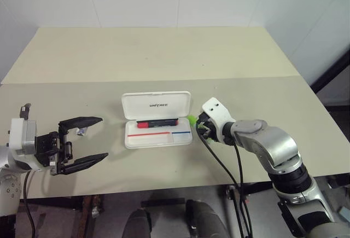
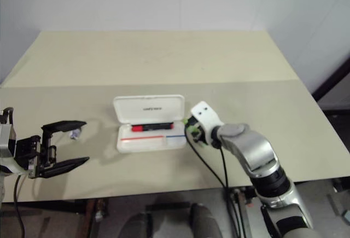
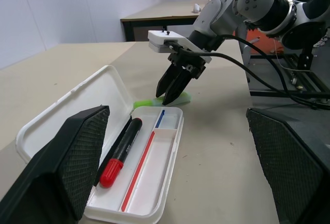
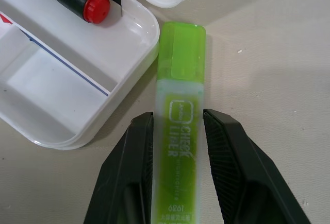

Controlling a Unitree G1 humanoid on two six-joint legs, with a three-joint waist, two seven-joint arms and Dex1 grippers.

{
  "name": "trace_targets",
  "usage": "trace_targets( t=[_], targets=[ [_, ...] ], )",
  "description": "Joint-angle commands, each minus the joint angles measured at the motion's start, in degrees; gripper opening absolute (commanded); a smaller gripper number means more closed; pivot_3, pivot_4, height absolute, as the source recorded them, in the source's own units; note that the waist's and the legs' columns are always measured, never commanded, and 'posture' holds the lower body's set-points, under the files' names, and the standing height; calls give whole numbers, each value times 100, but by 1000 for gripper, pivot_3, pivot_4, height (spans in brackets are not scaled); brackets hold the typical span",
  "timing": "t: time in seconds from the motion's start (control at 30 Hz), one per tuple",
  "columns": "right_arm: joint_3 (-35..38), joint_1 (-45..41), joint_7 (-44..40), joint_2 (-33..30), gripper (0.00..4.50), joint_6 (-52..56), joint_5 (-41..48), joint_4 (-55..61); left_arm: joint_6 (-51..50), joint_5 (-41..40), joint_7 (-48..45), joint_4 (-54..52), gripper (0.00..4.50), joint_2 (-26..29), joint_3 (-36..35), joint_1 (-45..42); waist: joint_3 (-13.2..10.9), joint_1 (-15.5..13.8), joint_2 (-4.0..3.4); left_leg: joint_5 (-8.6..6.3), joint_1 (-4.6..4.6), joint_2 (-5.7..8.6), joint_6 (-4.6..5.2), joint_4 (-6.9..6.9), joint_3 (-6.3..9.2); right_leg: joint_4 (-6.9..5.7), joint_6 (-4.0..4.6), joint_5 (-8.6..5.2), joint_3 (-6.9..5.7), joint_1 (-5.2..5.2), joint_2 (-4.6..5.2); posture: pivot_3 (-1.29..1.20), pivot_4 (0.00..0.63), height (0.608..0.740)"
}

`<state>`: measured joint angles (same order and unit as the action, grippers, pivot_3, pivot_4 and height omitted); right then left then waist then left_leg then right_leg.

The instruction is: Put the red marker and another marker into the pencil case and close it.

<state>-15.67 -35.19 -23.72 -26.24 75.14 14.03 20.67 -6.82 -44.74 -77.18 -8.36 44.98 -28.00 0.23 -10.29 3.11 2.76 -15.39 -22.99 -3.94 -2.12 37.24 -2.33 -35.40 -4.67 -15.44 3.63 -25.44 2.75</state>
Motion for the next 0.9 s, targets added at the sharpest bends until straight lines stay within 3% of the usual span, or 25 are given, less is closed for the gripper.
trace_targets(
  t=[0.03,0.6,0.9],
  targets=[
    [102,-40,194,-282,1164,-55,-275,-356,95,20,-9,-15,4500,-36,-4,-97,0,0,0,1,0,0,1,1,0,1,3,2,1,0,0,0,150,740],
    [242,-578,-56,-820,1144,-696,-369,-734,89,35,-33,65,4500,-25,24,-209,-14,7,-23,-3,-20,3,1,-28,-6,40,-5,11,0,-10,3,0,150,740],
    [443,-1289,-909,-1379,1133,-1658,-226,-768,55,-50,-226,237,4500,29,28,-285,-38,23,-60,-10,-21,-3,6,-30,-6,39,-18,11,0,-15,-8,0,150,740]
  ],
)
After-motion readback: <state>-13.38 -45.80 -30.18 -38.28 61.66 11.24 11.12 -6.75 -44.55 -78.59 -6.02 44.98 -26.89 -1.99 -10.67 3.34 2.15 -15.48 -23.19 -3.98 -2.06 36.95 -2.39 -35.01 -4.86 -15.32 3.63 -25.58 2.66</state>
